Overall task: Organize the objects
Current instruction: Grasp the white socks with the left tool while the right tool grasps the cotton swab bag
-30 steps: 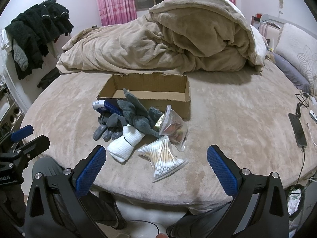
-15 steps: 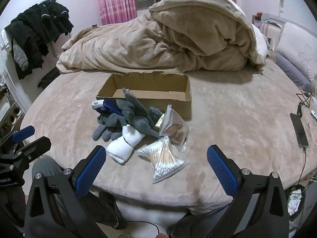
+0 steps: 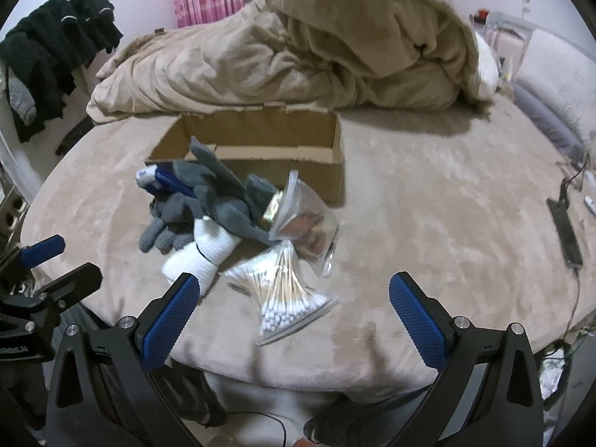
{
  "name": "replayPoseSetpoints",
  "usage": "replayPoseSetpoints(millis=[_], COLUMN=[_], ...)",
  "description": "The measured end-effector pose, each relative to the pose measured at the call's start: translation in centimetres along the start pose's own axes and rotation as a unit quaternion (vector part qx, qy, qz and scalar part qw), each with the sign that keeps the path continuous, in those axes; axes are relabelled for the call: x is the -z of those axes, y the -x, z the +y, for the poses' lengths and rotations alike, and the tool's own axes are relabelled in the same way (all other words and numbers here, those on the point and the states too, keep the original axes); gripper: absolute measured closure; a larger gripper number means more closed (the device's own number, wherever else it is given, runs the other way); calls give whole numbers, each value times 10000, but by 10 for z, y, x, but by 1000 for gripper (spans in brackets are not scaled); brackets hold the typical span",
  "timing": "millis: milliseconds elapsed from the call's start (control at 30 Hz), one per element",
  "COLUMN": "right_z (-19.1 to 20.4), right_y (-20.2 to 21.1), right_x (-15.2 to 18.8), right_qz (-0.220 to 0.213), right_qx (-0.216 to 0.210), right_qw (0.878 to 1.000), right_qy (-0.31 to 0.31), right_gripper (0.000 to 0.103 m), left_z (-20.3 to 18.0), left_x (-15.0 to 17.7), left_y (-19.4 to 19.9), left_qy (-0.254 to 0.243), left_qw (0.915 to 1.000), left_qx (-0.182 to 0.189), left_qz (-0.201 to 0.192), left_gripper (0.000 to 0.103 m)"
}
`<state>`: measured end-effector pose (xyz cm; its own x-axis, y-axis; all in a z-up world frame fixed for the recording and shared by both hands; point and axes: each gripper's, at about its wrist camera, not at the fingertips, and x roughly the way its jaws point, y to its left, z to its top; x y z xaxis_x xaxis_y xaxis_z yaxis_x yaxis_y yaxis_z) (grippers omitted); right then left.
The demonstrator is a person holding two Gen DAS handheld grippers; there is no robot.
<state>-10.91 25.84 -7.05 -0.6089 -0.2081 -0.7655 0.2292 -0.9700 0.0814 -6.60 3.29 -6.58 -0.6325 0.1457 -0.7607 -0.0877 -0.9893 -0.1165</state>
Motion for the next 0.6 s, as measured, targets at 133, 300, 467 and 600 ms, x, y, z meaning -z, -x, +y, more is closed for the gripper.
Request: replayPoseSetpoints(millis=[133, 300, 467, 600], right_z=[-8, -14, -16, -15], right_y=[-26, -57, -74, -86], right_x=[5, 12, 13, 14], right_qz=[254, 650, 840, 894], right_qx=[-55, -128, -308, -587], right_qw=[9996, 9977, 9960, 9942], right_qy=[-76, -119, -83, -98], right_gripper=[0, 7, 10, 22], left_z=[-8, -13, -17, -24], left_x=[1, 4, 6, 6], left_y=[-31, -69, -101, -121], left_qy=[-127, -198, -343, -576], left_qw=[9997, 9982, 9961, 9942], left_qx=[58, 101, 224, 189], left_qz=[217, 558, 778, 883], left_gripper=[2, 14, 22, 33])
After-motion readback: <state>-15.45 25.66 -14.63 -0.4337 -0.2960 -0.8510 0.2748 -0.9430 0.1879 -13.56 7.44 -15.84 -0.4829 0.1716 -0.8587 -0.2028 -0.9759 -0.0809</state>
